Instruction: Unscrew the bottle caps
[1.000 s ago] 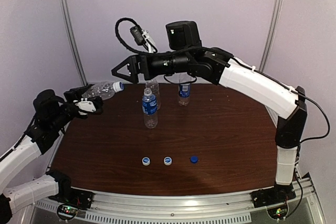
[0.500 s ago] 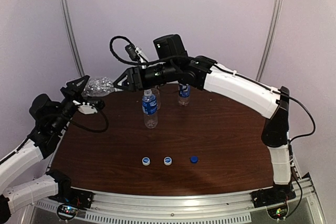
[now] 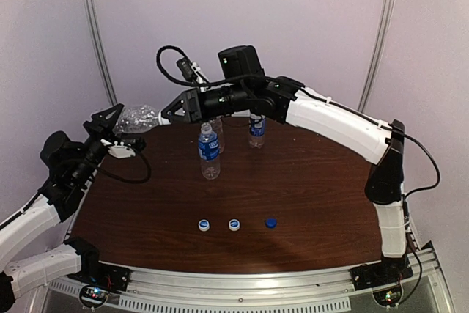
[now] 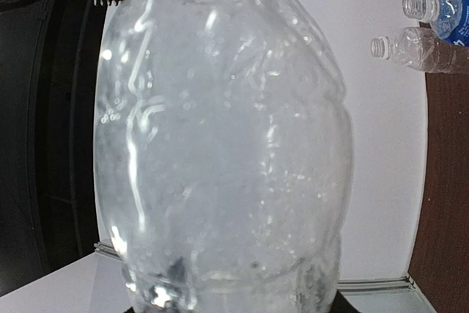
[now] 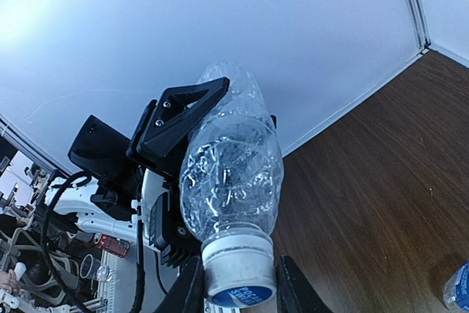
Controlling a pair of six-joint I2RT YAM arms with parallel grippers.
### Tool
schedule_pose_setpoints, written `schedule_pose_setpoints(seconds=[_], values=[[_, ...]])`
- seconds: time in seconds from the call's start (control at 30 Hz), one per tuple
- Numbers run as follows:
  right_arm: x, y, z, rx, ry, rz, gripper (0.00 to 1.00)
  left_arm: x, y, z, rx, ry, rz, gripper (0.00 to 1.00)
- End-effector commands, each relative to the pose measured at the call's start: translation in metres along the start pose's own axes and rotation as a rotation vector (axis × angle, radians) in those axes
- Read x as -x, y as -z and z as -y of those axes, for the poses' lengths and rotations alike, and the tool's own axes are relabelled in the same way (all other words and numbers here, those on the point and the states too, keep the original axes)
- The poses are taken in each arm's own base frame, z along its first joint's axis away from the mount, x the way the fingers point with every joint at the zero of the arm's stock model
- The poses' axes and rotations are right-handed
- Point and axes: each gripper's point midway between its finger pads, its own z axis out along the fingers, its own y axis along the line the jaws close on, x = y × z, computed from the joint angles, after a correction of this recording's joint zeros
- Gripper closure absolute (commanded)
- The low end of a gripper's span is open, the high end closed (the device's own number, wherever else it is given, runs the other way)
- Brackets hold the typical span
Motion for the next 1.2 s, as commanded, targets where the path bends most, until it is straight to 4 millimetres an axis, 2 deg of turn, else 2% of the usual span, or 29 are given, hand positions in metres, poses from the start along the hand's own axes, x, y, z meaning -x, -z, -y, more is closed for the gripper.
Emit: schedule_pose_setpoints(seconds=[0.0, 0.37, 0.5, 0.57, 0.67, 0.77, 0.8, 0.87, 0.93, 1.03, 1.17], values=[[0.002, -0.004, -0.009, 0.060, 0.005, 0.000, 0.67, -0.002, -0.001, -0.010, 0.029, 0.008, -0.012, 0.70], [-0.003, -0.008, -0.007, 0.071, -0.005, -0.023, 0.65, -0.002, -0.003, -0.010, 0.024, 0.013, -0.012, 0.70], [-0.004, -0.007, -0.008, 0.075, -0.002, -0.031, 0.80, -0.002, -0.003, -0.010, 0.022, 0.017, -0.013, 0.70], [-0.005, -0.007, -0.011, 0.089, 0.008, -0.036, 0.99, -0.002, -0.004, -0.009, 0.013, 0.035, -0.013, 0.70], [-0.007, -0.004, -0.017, 0.091, 0.075, -0.044, 1.00, 0.004, -0.005, -0.003, -0.064, 0.145, 0.017, 0.70], [-0.011, 0.006, -0.024, 0.048, 0.235, -0.061, 1.00, 0.025, 0.002, 0.014, -0.288, 0.428, 0.095, 0.70], [-0.014, 0.009, -0.025, 0.022, 0.310, -0.071, 1.00, 0.037, 0.008, 0.025, -0.385, 0.533, 0.128, 0.71], [-0.026, 0.015, -0.032, -0.013, 0.500, -0.105, 1.00, 0.064, 0.031, 0.057, -0.623, 0.708, 0.201, 0.71], [-0.043, 0.021, -0.039, -0.023, 0.683, -0.153, 1.00, 0.092, 0.057, 0.070, -0.797, 0.849, 0.303, 0.72], [-0.068, 0.023, -0.040, -0.052, 0.899, -0.226, 1.00, 0.120, 0.082, 0.070, -0.954, 1.042, 0.420, 0.74], [-0.086, 0.020, -0.037, -0.102, 1.087, -0.319, 1.00, 0.130, 0.080, 0.057, -0.978, 1.226, 0.456, 0.78]])
